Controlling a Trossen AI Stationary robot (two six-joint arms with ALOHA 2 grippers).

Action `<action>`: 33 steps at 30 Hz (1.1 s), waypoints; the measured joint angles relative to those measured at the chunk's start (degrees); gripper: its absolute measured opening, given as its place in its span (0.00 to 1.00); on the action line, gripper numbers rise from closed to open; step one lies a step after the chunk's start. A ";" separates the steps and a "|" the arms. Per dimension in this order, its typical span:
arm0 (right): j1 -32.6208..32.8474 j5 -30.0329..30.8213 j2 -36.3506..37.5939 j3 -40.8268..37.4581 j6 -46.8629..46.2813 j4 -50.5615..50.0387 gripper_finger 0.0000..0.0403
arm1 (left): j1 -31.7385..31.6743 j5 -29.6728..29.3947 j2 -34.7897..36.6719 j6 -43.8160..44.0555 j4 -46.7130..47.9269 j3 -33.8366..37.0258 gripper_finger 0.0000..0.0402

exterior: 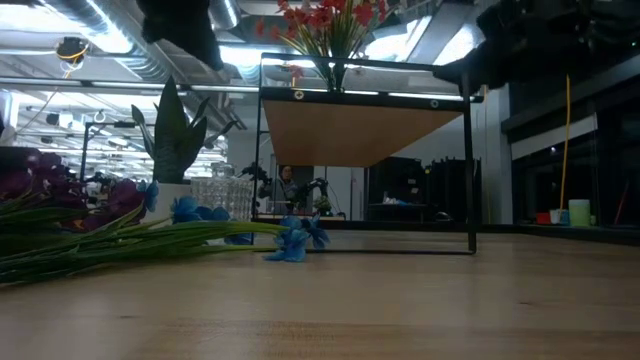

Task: Pick and place flowers into a vace then onto a shelf
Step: Put the violet flowers into the transparent vase

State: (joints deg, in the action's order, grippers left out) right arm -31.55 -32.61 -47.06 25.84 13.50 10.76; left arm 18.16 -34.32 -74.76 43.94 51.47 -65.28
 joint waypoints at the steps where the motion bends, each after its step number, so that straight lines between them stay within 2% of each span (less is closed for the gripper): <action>1: 0.00 0.01 -0.03 -0.43 -0.02 0.05 0.02 | 0.39 1.28 -1.57 2.98 3.26 -2.23 0.00; 6: -0.02 0.00 -0.03 -2.77 0.02 0.30 0.03 | 2.34 9.04 -9.33 16.60 17.33 -13.18 0.00; 11: 0.00 -0.01 -0.03 -4.23 -1.14 0.49 0.03 | 4.50 15.05 -16.05 28.17 25.52 -19.45 0.00; 16: 0.00 -0.01 -0.03 -4.85 -1.16 1.93 0.03 | 6.07 22.38 -20.33 36.14 26.75 -20.30 0.01; 22: 0.00 -0.12 -0.05 -4.83 -1.05 5.15 0.03 | 8.20 23.74 -24.53 36.96 26.59 -20.30 0.03; 27: -0.02 -0.49 -0.08 -4.83 -0.39 8.11 0.03 | 8.96 25.70 -27.21 42.69 26.59 -20.30 0.13; 33: 0.00 -0.56 -0.08 -4.83 -1.03 10.82 0.03 | 9.35 29.70 -29.01 52.10 26.30 -20.30 0.29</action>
State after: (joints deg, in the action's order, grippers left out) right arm -31.55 -33.17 -47.13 21.02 12.47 21.58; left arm 27.51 -4.62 -103.77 96.04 77.77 -85.58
